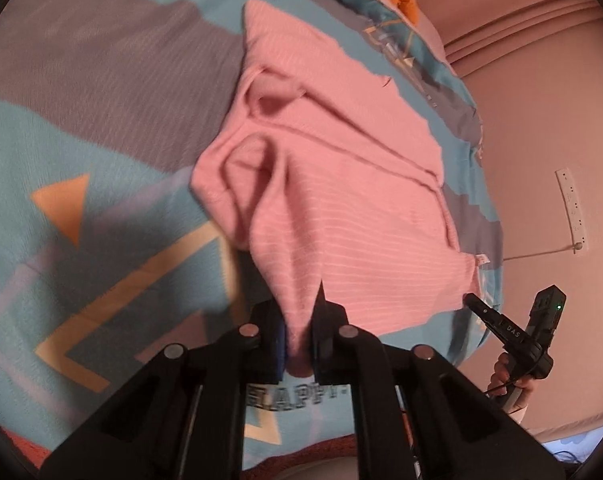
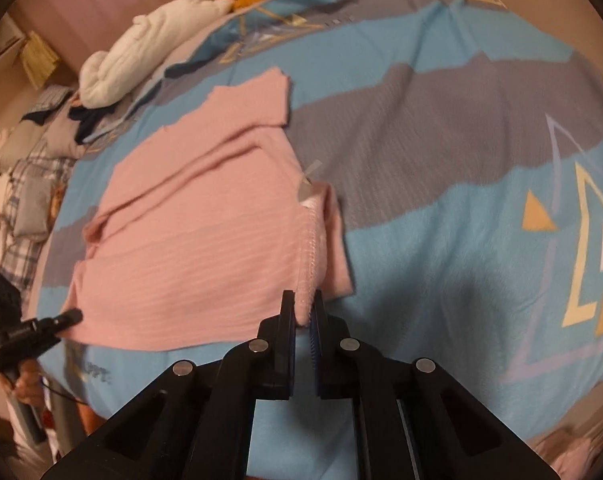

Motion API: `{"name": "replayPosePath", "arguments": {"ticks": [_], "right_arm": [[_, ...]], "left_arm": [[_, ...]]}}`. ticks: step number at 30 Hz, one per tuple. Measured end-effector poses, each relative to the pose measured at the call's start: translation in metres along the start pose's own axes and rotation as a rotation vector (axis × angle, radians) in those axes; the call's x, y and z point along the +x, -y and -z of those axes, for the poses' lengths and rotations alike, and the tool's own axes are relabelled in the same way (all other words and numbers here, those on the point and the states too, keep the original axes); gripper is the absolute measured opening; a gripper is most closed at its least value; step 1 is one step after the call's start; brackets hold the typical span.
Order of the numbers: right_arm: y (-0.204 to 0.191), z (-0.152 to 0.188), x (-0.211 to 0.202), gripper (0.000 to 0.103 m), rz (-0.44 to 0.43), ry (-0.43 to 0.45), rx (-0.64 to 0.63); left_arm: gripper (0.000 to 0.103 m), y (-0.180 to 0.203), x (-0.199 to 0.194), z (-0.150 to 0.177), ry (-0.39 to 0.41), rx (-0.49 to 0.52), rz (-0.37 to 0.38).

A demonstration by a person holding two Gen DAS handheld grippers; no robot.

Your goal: Fold small clothes

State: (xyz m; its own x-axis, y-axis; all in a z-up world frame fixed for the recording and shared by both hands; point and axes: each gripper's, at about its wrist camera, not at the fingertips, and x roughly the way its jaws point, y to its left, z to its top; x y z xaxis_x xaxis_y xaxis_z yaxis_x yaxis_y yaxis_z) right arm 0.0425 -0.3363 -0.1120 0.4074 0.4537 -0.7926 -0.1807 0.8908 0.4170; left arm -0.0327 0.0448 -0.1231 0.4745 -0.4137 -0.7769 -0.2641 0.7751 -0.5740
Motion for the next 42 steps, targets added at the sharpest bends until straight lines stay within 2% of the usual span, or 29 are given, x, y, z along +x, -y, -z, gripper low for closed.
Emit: {"name": "replayPosePath", "arguments": {"ticks": [2,5,9,12,15,17,20,23,25,26,28,32,36,42], "right_arm": [[-0.001,-0.008,-0.008,0.008,-0.084,0.022,0.008],[-0.001,-0.023,-0.014,0.007,-0.167,0.065,0.037],[-0.004,-0.05,-0.006,0.007,-0.181,0.115,0.058],[-0.005,-0.066,0.01,0.007,-0.197,0.117,0.092],[-0.002,-0.078,0.031,0.007,-0.146,0.106,0.118],[0.004,-0.082,0.041,0.007,-0.134,0.096,0.141],[0.014,-0.087,0.049,0.007,-0.138,0.09,0.185],[0.019,-0.09,0.052,0.008,-0.142,0.107,0.224],[0.021,-0.091,0.05,0.008,-0.14,0.124,0.242],[0.021,-0.093,0.049,0.008,-0.134,0.131,0.246],[0.021,-0.096,0.045,0.014,-0.116,0.146,0.248],[0.02,-0.101,0.034,0.042,-0.074,0.187,0.216],[0.024,-0.102,0.029,0.043,-0.053,0.189,0.194],[0.023,-0.099,0.051,0.044,-0.017,0.11,0.158]], "left_arm": [[0.008,0.006,-0.008,-0.006,0.008,-0.015,0.053],[0.008,0.015,-0.021,-0.018,0.056,-0.003,0.091],[0.009,0.019,-0.024,-0.043,0.101,-0.009,0.124],[0.009,0.018,-0.015,-0.063,0.119,-0.016,0.097],[0.01,0.015,-0.001,-0.081,0.121,-0.01,0.054],[0.011,0.013,0.007,-0.09,0.125,-0.011,0.012],[0.014,0.007,0.016,-0.104,0.121,-0.026,-0.008],[0.029,0.002,0.019,-0.115,0.128,-0.037,0.001],[0.044,0.003,0.018,-0.121,0.139,-0.033,0.012],[0.048,0.004,0.016,-0.124,0.151,-0.031,0.006],[0.062,0.006,0.011,-0.128,0.178,-0.021,-0.023],[0.064,0.006,-0.002,-0.135,0.216,0.01,-0.064],[0.065,0.003,-0.002,-0.137,0.22,0.045,-0.102],[0.063,0.007,0.022,-0.141,0.18,0.101,-0.138]]}}
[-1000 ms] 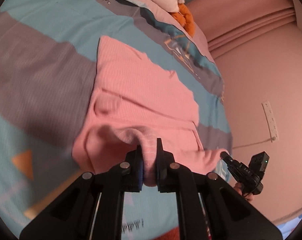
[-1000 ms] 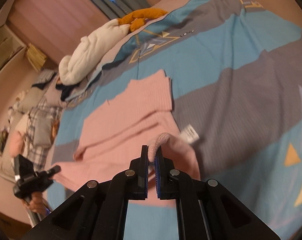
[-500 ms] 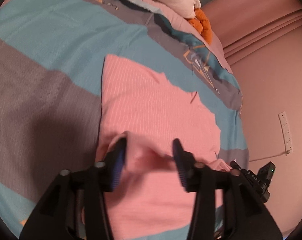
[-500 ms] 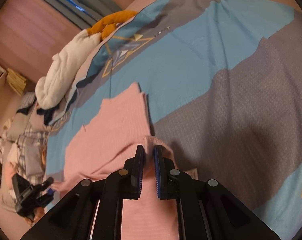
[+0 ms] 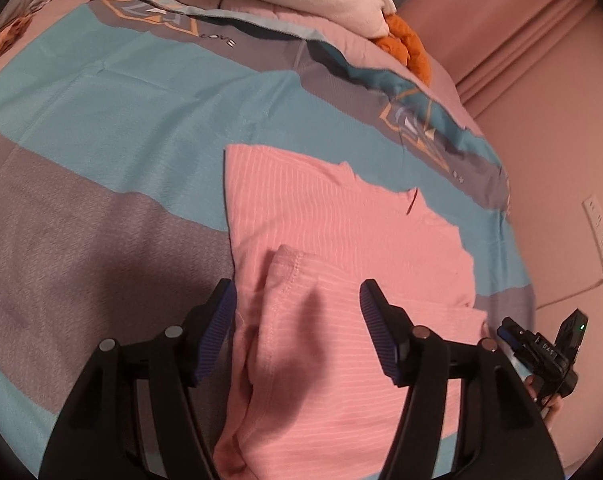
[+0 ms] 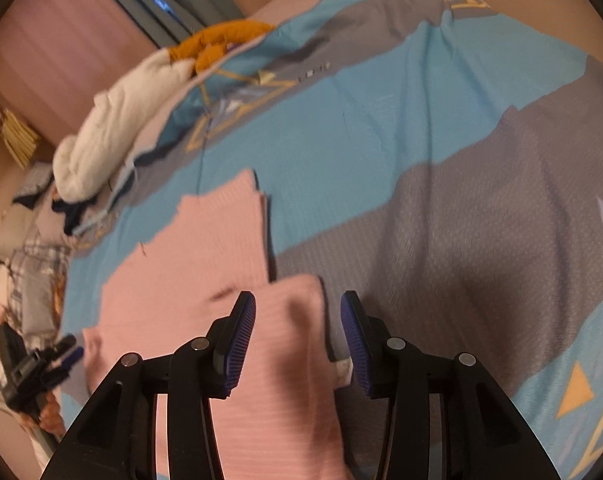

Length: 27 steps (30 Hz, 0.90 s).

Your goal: Fold small clothes

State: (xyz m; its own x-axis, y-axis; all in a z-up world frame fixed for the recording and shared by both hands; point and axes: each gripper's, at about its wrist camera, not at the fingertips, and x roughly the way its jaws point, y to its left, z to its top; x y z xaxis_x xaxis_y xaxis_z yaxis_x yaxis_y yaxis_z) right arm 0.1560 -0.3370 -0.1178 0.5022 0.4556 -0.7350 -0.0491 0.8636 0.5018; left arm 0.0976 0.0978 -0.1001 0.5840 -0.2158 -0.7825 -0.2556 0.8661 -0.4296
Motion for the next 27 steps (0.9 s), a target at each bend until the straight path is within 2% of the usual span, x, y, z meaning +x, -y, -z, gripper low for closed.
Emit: {"name": "replayPosePath", "arguments": {"ticks": [2,5,7,8,9,10,11,13,19,27], "right_arm": [[-0.003,0.004,0.008,0.044,-0.008,-0.027,-0.018],[-0.007,0.006,0.019,0.044,0.006,-0.057,-0.041],[-0.009,0.007,0.025,0.044,0.028,-0.067,-0.055],[-0.009,0.008,0.027,0.042,0.037,-0.066,-0.058],[-0.01,0.009,0.028,0.038,0.041,-0.061,-0.063],[-0.011,0.009,0.028,0.027,0.047,-0.058,-0.07],[-0.013,0.009,0.028,0.013,0.062,-0.057,-0.077],[-0.015,0.009,0.025,0.007,0.072,-0.051,-0.084],[-0.023,0.01,0.0,0.006,0.055,0.021,-0.106],[-0.041,0.011,-0.044,0.006,-0.011,0.123,-0.14]], "left_arm": [[0.058,0.002,0.01,0.001,-0.021,0.024,-0.022],[0.039,0.003,0.022,0.002,-0.049,0.05,-0.038],[0.02,0.004,0.028,0.004,-0.055,0.074,-0.076],[0.018,0.004,0.029,0.005,-0.05,0.085,-0.097],[0.013,0.004,0.028,0.006,-0.043,0.095,-0.107],[0.009,0.003,0.027,0.007,-0.033,0.093,-0.104],[0.007,0.003,0.025,0.008,-0.027,0.09,-0.098],[0.004,0.004,0.02,0.008,-0.015,0.086,-0.098],[0.003,0.017,-0.004,0.015,0.043,0.109,-0.078],[0.003,0.029,-0.038,0.022,0.111,0.092,-0.057]]}}
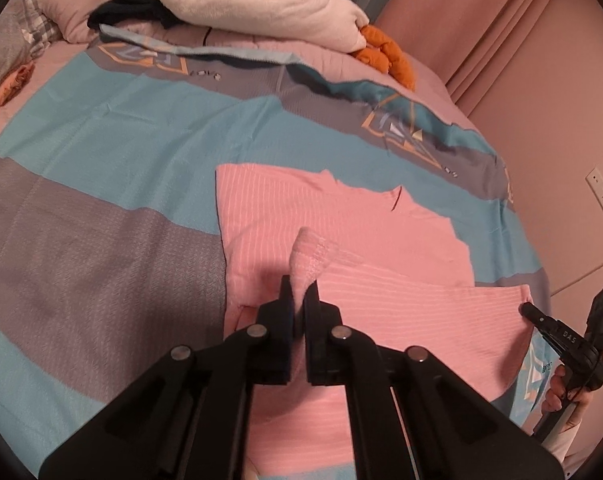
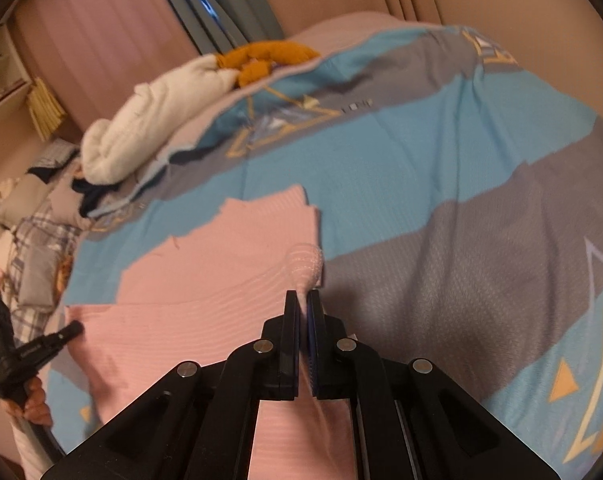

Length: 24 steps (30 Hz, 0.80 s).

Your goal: Fold small clothes

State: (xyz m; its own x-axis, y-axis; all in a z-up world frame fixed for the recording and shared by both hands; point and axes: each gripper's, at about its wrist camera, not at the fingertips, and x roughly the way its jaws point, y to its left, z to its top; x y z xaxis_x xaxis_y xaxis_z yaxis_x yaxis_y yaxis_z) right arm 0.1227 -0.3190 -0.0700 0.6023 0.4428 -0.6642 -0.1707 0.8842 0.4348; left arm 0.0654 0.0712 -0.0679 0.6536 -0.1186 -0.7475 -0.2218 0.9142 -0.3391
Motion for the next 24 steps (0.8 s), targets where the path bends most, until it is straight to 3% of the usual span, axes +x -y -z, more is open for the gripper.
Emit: {"name": "replayPosePath", "arguments": {"ticks": [11,24], "right_arm": [[-0.015,-0.003,-0.036,0.006,-0.056,0.101,-0.032],[-0.032,-0.013,-0.057,0.006,-0.078,0.161,-0.082]], "left_arm": [[0.003,0.006,-0.04,0.01,0.066,-0.008,-0.036],[0.003,0.008,-0.074,0.012,0.143,-0.031,0.008]]}}
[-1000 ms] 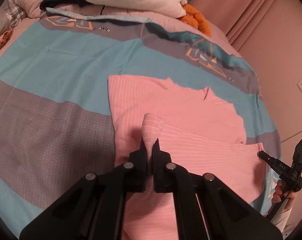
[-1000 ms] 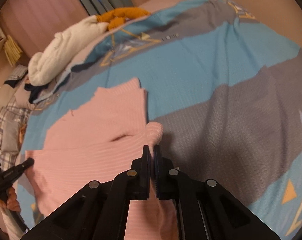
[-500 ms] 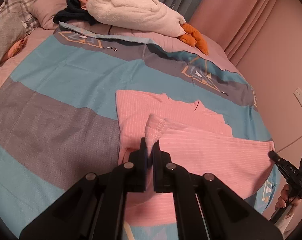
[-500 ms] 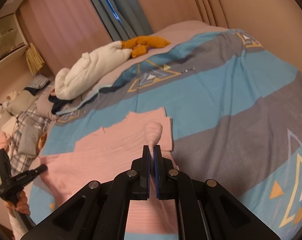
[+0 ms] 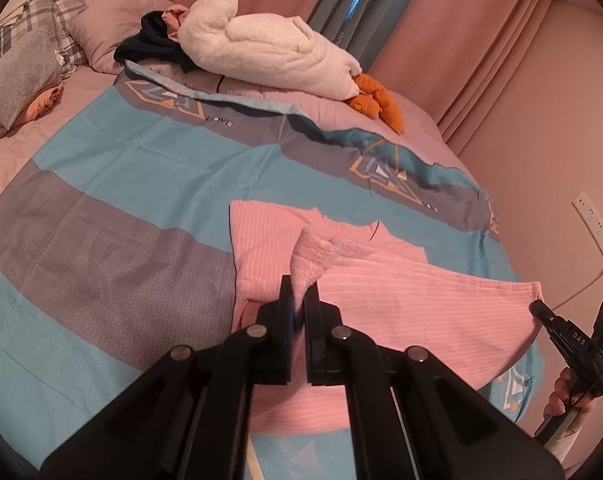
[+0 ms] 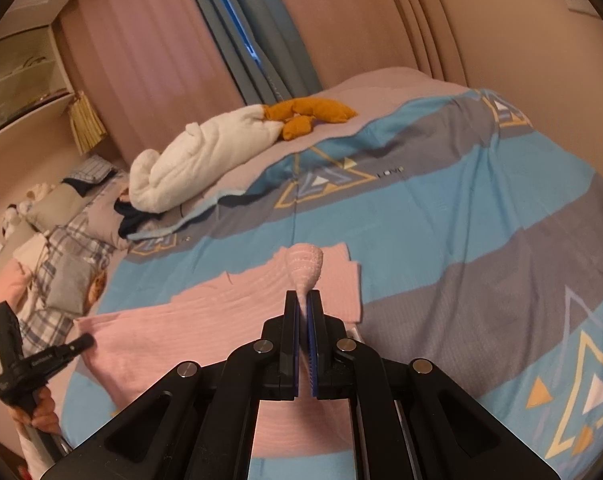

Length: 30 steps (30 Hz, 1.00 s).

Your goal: Fold small clothes

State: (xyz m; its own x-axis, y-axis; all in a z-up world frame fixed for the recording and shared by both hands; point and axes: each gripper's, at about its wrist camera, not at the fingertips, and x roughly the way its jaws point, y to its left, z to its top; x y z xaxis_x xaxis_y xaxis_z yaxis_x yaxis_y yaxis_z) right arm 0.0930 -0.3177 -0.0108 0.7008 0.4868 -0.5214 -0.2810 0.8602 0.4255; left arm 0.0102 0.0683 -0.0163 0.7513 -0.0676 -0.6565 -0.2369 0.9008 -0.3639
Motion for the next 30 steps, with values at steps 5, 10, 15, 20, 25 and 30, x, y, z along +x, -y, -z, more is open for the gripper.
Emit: {"name": "replayPosePath", "arguments": {"ticks": [5,10,15,20,25,30], "right_arm": [[-0.012,-0.019,0.006,0.006,-0.003,0.031,-0.046],[-0.02,-0.04,0.025,0.006,-0.002,0.041,-0.078],[-0.021,-0.062,0.067,0.006,0.028,0.006,-0.094],[-0.013,-0.074,0.12,0.005,0.069,-0.067,-0.09],[0.0,-0.072,0.168,0.005,0.112,-0.152,-0.072],[0.014,-0.057,0.203,0.005,0.158,-0.231,-0.067]], "left_arm": [[0.003,-0.002,-0.005,-0.014,0.033,-0.019,0.019],[0.003,-0.008,0.007,-0.034,0.042,-0.03,0.005],[0.003,-0.015,0.038,-0.056,0.035,-0.039,-0.036],[0.003,-0.028,0.077,-0.075,-0.009,-0.061,-0.06],[0.003,-0.039,0.122,-0.09,-0.063,-0.068,-0.064],[0.003,-0.05,0.166,-0.089,-0.148,-0.073,-0.103]]}}
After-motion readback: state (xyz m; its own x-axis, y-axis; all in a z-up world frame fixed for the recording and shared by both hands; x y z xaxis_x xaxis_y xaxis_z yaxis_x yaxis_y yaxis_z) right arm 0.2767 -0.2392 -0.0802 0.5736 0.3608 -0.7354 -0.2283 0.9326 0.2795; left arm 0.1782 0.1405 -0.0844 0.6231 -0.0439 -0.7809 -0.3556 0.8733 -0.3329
